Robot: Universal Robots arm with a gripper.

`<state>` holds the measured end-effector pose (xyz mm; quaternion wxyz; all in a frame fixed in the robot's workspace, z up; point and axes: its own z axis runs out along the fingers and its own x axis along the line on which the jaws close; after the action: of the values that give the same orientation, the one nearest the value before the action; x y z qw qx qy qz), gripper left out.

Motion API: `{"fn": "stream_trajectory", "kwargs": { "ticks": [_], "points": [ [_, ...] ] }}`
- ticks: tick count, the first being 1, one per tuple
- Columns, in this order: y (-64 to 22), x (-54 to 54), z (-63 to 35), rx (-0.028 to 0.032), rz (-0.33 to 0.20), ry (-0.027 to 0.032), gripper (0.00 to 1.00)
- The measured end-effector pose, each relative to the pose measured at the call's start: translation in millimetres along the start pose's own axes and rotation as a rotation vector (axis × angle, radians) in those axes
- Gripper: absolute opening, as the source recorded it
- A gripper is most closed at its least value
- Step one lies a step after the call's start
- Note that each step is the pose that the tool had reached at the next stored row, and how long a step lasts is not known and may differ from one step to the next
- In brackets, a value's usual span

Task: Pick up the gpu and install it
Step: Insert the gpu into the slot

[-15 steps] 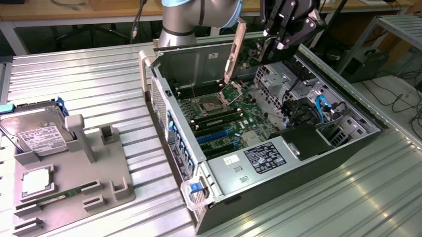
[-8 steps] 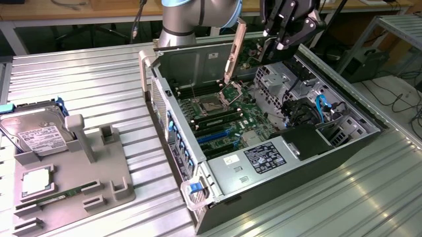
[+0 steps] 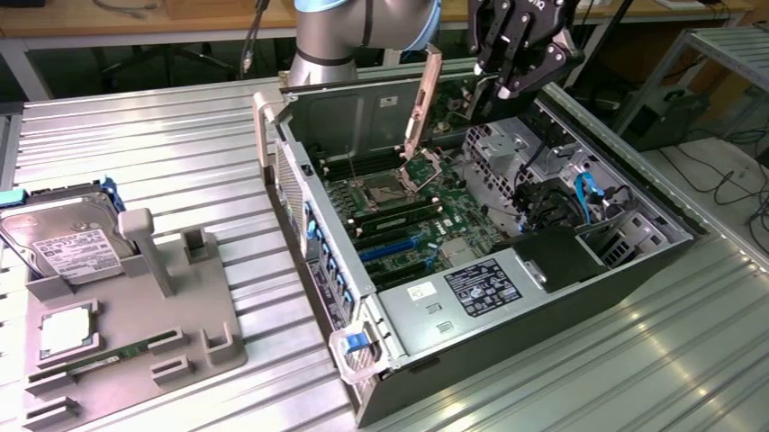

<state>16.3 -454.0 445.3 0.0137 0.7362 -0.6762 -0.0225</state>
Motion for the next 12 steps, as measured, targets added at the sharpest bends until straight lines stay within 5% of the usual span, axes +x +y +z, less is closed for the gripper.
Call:
{"fn": "stream_trajectory", "kwargs": {
  "ticks": [12],
  "points": [
    [-0.3, -8.6, 4.6, 0.0, 0.0, 0.0005, 0.27]
  ]
}}
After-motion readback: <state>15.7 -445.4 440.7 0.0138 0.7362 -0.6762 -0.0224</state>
